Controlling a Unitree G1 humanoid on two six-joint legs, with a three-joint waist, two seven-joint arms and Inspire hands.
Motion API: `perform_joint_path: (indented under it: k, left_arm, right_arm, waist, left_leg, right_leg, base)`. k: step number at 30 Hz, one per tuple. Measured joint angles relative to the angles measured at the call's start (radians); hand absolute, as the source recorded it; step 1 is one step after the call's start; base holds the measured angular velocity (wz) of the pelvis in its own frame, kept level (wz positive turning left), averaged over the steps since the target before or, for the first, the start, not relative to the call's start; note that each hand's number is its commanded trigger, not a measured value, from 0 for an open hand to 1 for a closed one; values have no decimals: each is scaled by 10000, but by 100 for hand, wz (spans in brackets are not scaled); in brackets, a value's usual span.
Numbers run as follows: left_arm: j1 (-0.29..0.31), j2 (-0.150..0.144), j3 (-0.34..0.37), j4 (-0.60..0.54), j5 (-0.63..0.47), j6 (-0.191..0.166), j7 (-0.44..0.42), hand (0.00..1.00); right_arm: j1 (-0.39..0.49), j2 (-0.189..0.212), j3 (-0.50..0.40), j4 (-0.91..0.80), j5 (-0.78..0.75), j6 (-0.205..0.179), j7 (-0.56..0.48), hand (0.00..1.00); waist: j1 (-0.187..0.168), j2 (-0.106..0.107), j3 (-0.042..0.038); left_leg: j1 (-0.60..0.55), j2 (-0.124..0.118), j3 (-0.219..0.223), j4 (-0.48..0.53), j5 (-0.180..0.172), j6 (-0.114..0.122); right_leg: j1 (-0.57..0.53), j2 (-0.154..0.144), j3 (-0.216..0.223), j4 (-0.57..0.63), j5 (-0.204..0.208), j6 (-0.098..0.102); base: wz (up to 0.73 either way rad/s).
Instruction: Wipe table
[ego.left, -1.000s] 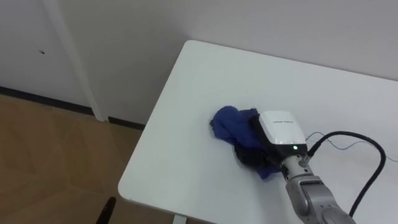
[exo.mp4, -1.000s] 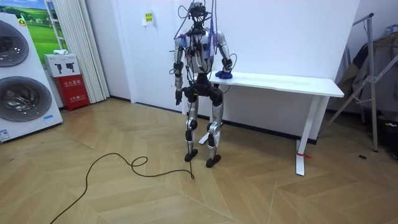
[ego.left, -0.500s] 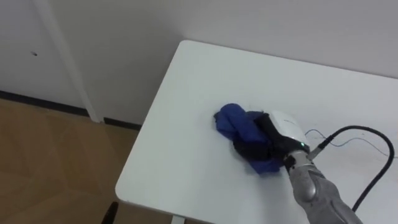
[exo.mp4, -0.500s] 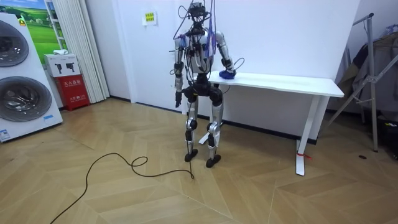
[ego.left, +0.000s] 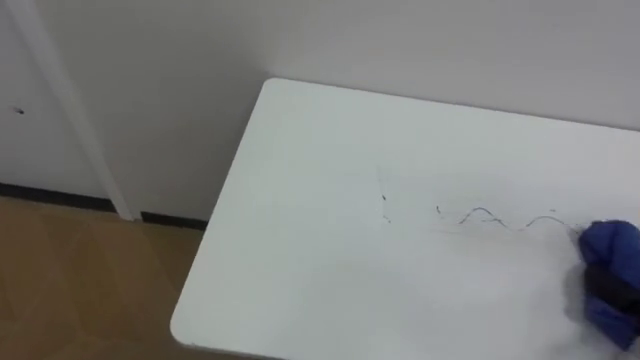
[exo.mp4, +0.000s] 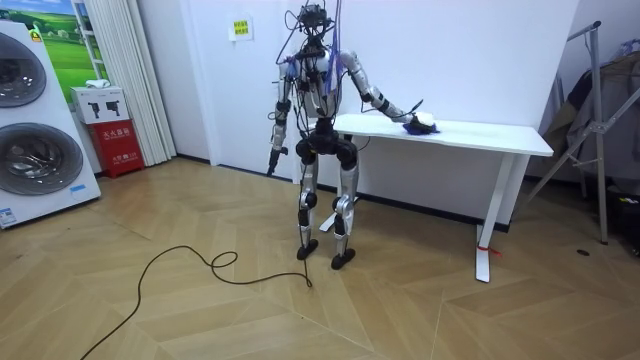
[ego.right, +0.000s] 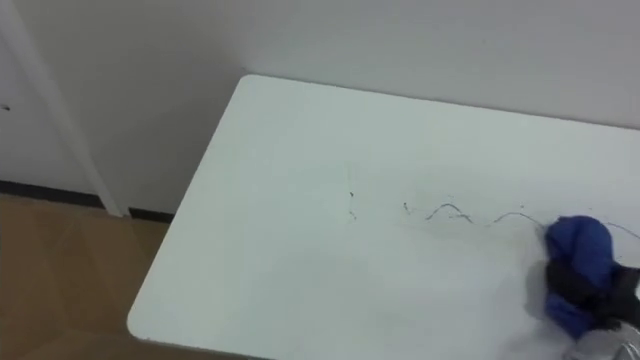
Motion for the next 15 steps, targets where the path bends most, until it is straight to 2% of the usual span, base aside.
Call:
perform_joint_path:
  k: [4, 7, 9, 10, 11, 12, 13, 14, 15]
  left_arm:
    - [-258, -5, -80, -13, -25, 77, -1, 0]
    - [-675, -7, -407, -7, -27, 101, 15, 0]
    - [-1048, -60, -708, -10, -38, 106, -12, 0]
    - [-1245, -74, -880, -12, -46, 132, -31, 0]
    - [-1345, -73, -1007, -11, -23, 153, -42, 0]
    - [-1531, -78, -1315, 19, -27, 180, -74, 0]
    - [-1674, -93, -1449, 114, -26, 180, -95, 0]
    - [-1996, -151, -1533, 346, -10, 180, -198, 0]
    - [-2229, -231, -1570, 387, -24, 209, -223, 0]
  right_arm:
    - [135, -7, -44, -80, -37, 51, -40, 100]
    - [124, 28, 422, -316, -76, 444, -47, 100]
    - [51, 175, 880, -934, -742, 1067, -12, 100]
    - [-37, 326, 1335, -1473, -1222, 1546, 160, 100]
    - [-75, 489, 1707, -1880, -1499, 1843, 310, 100]
    - [-249, 612, 2632, -2565, -2019, 2192, 694, 100]
    - [-397, 736, 3072, -2872, -2235, 2326, 924, 100]
    - [-731, 970, 3987, -3569, -2768, 2608, 1516, 100]
    - [-1168, 1130, 4947, -4163, -3000, 2679, 2109, 100]
  waist:
    - [-157, -19, -6]
    - [-144, -19, -12]
    - [224, -19, -9]
    - [350, -51, -9]
    - [419, -58, -12]
    - [547, -59, -10]
    - [631, -70, -6]
    - [853, -72, 2]
    - [984, -75, 5]
  left_leg:
    - [2, 3, 172, 44, -9, -22]
    - [36, 4, 214, 57, -10, -29]
    - [20, 55, 469, 34, -10, -53]
    - [-43, 96, 618, 39, 1, -73]
    - [-70, 129, 704, 37, 7, -84]
    - [-76, 179, 863, 34, 8, -113]
    - [-70, 203, 913, 26, 16, -130]
    - [-89, 233, 961, 18, 36, -161]
    - [-139, 250, 939, 31, 51, -186]
  right_leg:
    - [-71, 39, 173, 56, 4, -11]
    - [-112, 36, 205, 171, 6, -14]
    - [-316, 88, 442, 219, 55, -90]
    - [-483, 108, 504, 341, 77, -120]
    - [-573, 123, 508, 389, 94, -148]
    - [-666, 159, 502, 409, 139, -213]
    - [-698, 176, 502, 426, 153, -234]
    - [-830, 195, 460, 552, 165, -258]
    - [-863, 214, 445, 532, 182, -290]
  base:
    - [-14]
    - [-11]
    - [-47]
    - [-50]
    - [-47]
    - [-38]
    - [-41]
    - [-18]
    - [-7]
